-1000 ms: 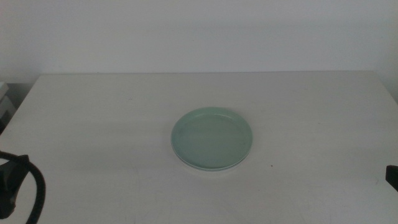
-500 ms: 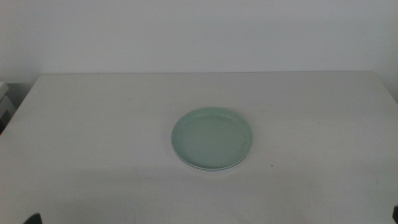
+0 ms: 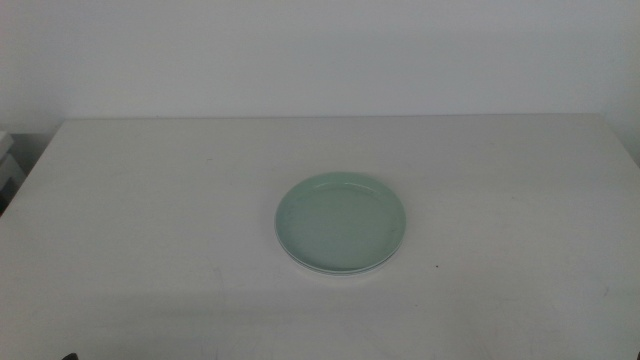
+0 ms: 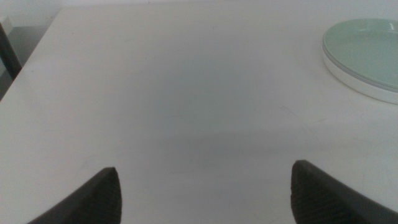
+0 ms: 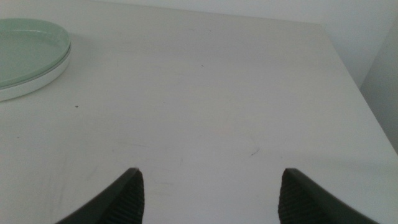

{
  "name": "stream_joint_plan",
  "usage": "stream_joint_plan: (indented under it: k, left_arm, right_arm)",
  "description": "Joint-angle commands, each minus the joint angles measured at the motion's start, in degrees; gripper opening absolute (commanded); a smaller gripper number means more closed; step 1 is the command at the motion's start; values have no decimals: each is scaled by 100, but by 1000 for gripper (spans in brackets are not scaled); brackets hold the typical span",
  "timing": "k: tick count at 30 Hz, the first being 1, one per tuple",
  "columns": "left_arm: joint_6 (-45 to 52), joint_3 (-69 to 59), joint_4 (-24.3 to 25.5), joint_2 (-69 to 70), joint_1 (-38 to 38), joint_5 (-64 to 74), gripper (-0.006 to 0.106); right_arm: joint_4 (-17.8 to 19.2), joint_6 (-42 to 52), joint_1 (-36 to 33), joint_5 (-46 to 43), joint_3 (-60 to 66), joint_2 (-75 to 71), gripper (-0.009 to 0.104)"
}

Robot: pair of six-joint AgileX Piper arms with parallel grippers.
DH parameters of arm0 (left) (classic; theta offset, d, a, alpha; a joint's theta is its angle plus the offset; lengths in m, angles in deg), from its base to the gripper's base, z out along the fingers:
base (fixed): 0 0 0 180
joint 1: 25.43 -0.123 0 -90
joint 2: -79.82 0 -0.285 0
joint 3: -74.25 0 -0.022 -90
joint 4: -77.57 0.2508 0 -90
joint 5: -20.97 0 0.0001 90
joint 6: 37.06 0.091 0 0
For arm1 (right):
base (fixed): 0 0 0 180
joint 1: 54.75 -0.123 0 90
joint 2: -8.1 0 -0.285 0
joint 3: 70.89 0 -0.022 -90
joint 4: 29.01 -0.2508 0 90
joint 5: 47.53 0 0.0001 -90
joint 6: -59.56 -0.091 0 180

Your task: Stack the three bowls on top of each other.

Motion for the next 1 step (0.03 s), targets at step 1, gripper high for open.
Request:
stream_joint_plan:
  k: [1]
  left_arm:
    - [-60,22,23,75,-11,-454,105]
  right_arm:
    - [63,50,45,-422,-25,-161,55]
